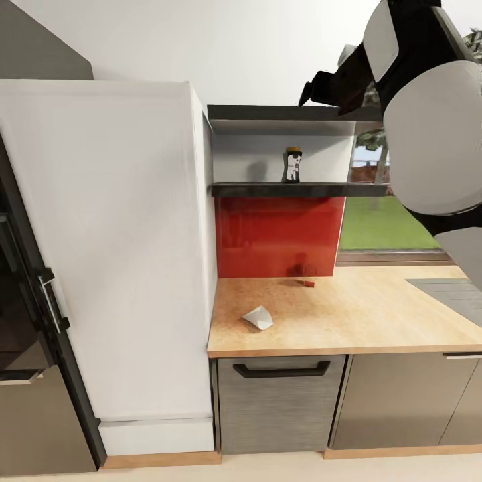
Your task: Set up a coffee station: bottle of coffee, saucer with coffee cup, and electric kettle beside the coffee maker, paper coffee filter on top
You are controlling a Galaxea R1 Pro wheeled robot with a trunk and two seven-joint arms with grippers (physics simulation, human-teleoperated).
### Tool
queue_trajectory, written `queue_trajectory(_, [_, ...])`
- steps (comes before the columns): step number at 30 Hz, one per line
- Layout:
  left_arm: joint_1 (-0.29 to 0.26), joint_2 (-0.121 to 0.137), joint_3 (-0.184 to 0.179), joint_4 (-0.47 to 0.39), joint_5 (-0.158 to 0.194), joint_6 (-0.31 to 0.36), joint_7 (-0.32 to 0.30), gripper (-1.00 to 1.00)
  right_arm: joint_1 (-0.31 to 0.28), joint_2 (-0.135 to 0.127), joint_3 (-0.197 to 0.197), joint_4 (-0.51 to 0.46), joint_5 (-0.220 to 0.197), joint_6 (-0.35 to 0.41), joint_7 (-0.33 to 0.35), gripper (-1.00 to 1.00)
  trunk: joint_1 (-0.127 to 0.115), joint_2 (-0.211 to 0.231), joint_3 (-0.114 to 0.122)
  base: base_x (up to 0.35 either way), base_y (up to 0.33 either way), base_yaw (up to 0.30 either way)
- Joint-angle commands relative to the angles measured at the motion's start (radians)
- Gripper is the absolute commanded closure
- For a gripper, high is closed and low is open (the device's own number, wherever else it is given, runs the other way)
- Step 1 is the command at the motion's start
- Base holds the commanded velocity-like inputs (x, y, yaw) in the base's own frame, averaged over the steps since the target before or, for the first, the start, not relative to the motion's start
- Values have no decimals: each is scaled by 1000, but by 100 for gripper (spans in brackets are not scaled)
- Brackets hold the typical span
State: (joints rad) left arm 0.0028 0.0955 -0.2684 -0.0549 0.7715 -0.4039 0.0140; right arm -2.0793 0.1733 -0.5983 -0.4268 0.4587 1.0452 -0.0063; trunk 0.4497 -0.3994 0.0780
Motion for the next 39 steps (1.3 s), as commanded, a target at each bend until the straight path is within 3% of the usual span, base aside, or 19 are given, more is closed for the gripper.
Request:
queue_trajectory(1, [0,1,-9,1,12,-2,2,-100,0,1,-7,5,5,2,2,-100,0,-1,-1,0,0,0])
queue_trajectory(4, [0,4,-11,12,25,0,2,-100,0,1,-6,60,36,-85,10,-100,0,-1,-3,0,0,27])
queue_trajectory(7, [0,4,-12,19,28,1,2,-100,1,1,-6,149,148,-198,5,-100,0,-1,-6,0,0,89])
queue_trajectory(10, [0,4,-13,20,29,4,2,-100,1,1,-7,198,213,-245,0,-100,0,-1,-10,0,0,109])
queue_trajectory(14, [0,4,-13,21,30,7,3,-100,1,1,-8,235,254,-276,-10,-100,0,-1,-16,0,0,119])
queue_trajectory(24, [0,0,-12,21,31,8,3,-100,-1,1,-9,248,268,-290,-97,-100,0,-1,-27,0,-3,94])
queue_trajectory(39, [0,0,-11,20,31,57,15,-100,-1,1,-15,249,256,-287,-104,-100,0,-1,-27,197,-166,3])
